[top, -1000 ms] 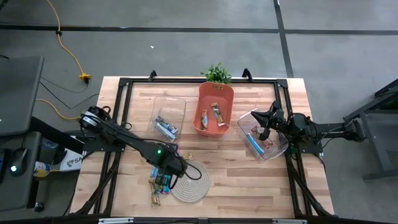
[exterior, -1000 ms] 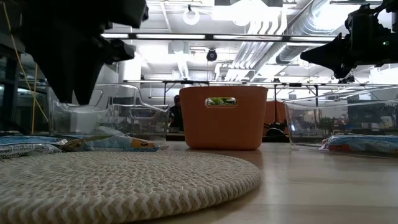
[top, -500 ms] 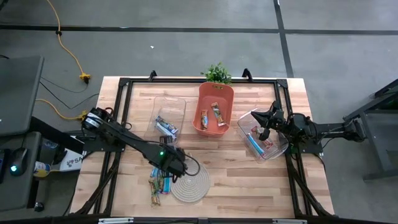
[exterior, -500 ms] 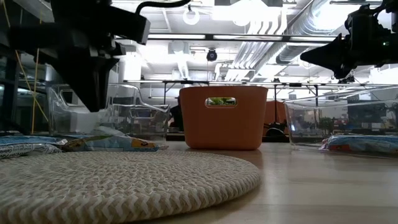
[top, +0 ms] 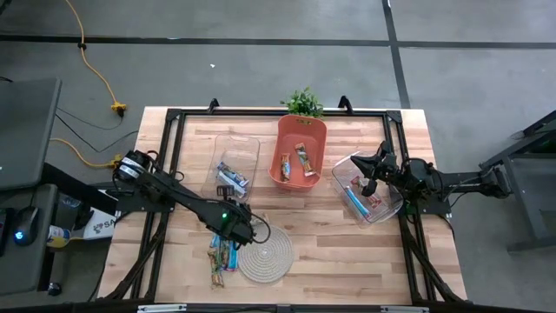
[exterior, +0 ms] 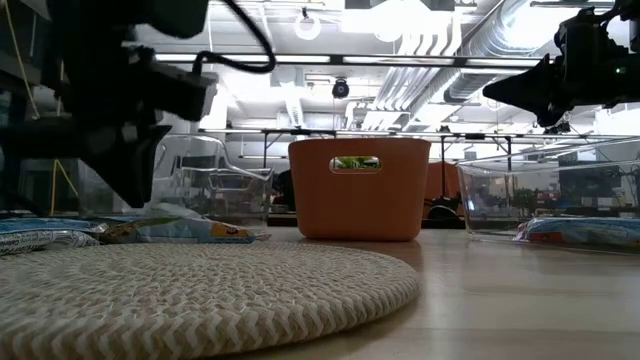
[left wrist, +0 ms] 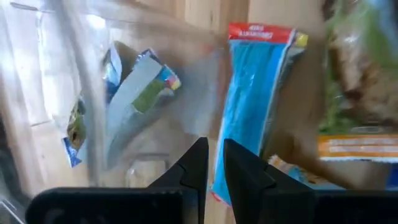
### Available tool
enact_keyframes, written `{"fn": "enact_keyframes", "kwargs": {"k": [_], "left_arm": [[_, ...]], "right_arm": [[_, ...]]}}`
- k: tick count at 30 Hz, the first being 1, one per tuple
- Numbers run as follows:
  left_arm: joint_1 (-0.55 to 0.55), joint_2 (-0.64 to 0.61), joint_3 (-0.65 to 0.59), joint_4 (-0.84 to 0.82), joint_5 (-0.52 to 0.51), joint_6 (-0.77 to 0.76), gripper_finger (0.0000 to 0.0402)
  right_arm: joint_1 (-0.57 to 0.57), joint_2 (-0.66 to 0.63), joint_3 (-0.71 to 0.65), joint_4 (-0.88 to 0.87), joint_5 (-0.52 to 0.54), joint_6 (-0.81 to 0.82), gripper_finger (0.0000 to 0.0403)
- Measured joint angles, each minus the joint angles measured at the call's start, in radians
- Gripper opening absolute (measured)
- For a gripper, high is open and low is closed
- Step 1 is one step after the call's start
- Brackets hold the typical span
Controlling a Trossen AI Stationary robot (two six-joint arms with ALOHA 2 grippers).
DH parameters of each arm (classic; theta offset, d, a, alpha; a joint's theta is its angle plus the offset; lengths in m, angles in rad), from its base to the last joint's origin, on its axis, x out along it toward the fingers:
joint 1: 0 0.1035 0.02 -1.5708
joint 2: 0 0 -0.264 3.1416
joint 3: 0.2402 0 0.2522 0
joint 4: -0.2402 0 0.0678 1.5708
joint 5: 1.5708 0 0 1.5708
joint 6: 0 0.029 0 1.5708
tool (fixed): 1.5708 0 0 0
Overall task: Pick and place Granola Bars by type
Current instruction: Adjust the left transparent bin, then put the red granola bar into the right transparent bin
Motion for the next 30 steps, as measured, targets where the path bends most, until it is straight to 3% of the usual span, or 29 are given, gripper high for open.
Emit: {"fn": "enact_keyframes", "kwargs": {"k": [9, 15, 19, 23, 30], "left_arm": [[0.023, -0.001, -0.069, 0.046, -0.058, -0.003, 0.0045], [0.128, -0.001, -0.069, 0.048, -0.07, 0.002, 0.0045], [0.198, -0.001, -0.069, 0.057, -0.028, 0.038, 0.0045], [0.238, -0.001, -0.069, 0.06, 0.078, 0.088, 0.0045], [0.22, -0.019, -0.068, 0.067, 0.194, 0.197, 0.0046]], "right_arm": [[0.0, 0.0, 0.0, 0.0, 0.0, 0.0, 0.0], [0.0, 0.0, 0.0, 0.0, 0.0, 0.0, 0.0], [0.0, 0.0, 0.0, 0.0, 0.0, 0.0, 0.0], [0.0, 0.0, 0.0, 0.0, 0.0, 0.0, 0.0], [0.0, 0.0, 0.0, 0.0, 0.0, 0.0, 0.0]]}}
